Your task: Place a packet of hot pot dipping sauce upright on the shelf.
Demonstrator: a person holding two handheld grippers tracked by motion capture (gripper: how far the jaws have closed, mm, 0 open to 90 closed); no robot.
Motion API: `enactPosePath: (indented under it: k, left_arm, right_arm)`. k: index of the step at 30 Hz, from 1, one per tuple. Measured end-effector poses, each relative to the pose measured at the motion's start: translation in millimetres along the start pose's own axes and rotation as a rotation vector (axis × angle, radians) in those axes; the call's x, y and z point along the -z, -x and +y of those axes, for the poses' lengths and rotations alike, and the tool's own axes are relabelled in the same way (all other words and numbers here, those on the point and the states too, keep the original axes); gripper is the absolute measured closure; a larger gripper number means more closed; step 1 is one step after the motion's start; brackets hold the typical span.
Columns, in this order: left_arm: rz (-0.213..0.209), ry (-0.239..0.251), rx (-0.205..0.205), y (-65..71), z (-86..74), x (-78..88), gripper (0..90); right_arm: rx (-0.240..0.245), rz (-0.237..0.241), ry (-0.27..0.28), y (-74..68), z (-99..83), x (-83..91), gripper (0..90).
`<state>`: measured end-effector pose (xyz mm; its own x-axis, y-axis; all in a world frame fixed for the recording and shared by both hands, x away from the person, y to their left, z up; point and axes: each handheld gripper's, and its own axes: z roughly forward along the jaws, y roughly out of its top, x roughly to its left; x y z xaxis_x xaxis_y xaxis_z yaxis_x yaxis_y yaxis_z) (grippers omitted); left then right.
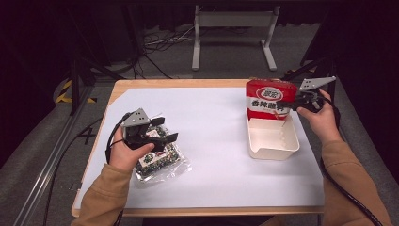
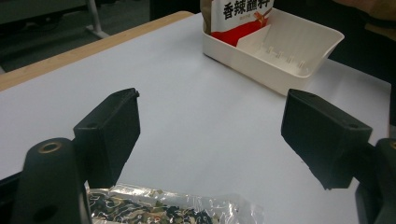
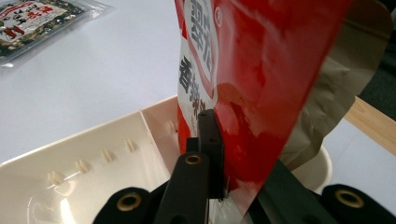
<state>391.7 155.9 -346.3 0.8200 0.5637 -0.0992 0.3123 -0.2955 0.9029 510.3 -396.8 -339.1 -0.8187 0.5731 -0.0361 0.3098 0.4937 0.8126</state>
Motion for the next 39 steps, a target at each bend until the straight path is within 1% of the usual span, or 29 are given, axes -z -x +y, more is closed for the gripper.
enactPosePath:
  k: [3,9,10,13,16,20,21,24,26,27,29,30,31,32,33,34,35,37,38,39]
  left_arm:
    - [0.004,0.001,-0.002,-1.1,-0.7,0.2,19.7]
    - [-0.001,-0.006,-0.001,-2.7,-4.1,-1.2,17.0]
    - [0.003,-0.009,-0.005,-3.6,-5.0,-1.2,16.0]
    - [0.017,-0.017,0.002,-6.3,-7.8,-0.6,12.6]
    - [0.028,-0.017,0.004,-8.1,-9.7,0.4,11.3]
    - [0.037,-0.029,0.014,-10.8,-14.8,3.1,10.7]
    - [0.042,-0.034,0.007,-12.3,-16.4,3.9,10.7]
    - [0.051,-0.042,0.024,-15.6,-23.1,7.0,10.6]
    - [0.065,-0.048,0.032,-18.0,-27.2,9.8,10.3]
    - [0.073,-0.051,0.032,-19.2,-28.9,11.4,10.2]
    - [0.094,-0.054,0.039,-20.6,-32.5,15.0,9.7]
    - [0.104,-0.053,0.04,-21.5,-34.6,16.8,9.5]
    - [0.105,-0.053,0.043,-21.9,-35.7,17.8,9.5]
    - [0.105,-0.053,0.043,-21.9,-35.7,17.8,9.5]
    - [0.112,-0.056,0.036,-23.4,-37.3,19.5,9.5]
    - [0.115,-0.059,0.043,-24.8,-39.8,21.7,9.3]
    - [0.115,-0.059,0.043,-24.8,-39.8,21.7,9.2]
    - [0.126,-0.062,0.039,-26.5,-41.5,23.3,9.2]
    - [0.127,-0.067,0.045,-26.9,-42.3,24.4,9.2]
    - [0.134,-0.065,0.047,-27.2,-43.0,25.0,9.3]
  right_arm:
    - [-0.014,-0.004,0.002,-0.3,-3.5,0.2,88.9]
    - [-0.02,-0.014,-0.004,-1.7,-4.1,0.3,88.5]
    - [-0.023,-0.015,-0.005,-1.7,-4.1,0.2,88.2]
    - [-0.035,-0.017,-0.002,-1.5,-4.9,0.3,86.3]
    - [-0.048,-0.031,-0.003,-1.7,-5.7,1.7,81.8]
    - [-0.08,-0.059,0.011,-2.4,-7.8,7.4,68.3]
    - [-0.087,-0.061,0.015,-2.9,-8.1,8.3,65.7]
    - [-0.093,-0.071,0.018,-5.6,-9.1,12.8,60.2]
    - [-0.101,-0.082,0.024,-8.2,-9.4,16.4,56.5]
    - [-0.108,-0.09,0.024,-9.8,-9.4,18.3,53.8]
    - [-0.145,-0.108,0.024,-13.8,-8.9,22.2,48.5]
    - [-0.151,-0.115,0.023,-15.8,-8.4,24.5,47.7]
    - [-0.154,-0.128,0.016,-18.6,-7.5,27.4,46.4]
    - [-0.154,-0.128,0.016,-18.6,-7.5,27.4,46.4]
    - [-0.154,-0.135,0.014,-20.0,-6.9,29.3,45.7]
    - [-0.162,-0.151,0.009,-24.7,-5.7,34.4,44.6]
    - [-0.162,-0.151,0.009,-24.7,-5.7,34.4,44.6]
    - [-0.161,-0.163,0.001,-29.4,-5.3,38.1,43.2]
    - [-0.164,-0.163,0.001,-32.0,-5.4,39.3,42.4]
    - [-0.16,-0.162,0.01,-35.2,-5.8,40.4,41.2]
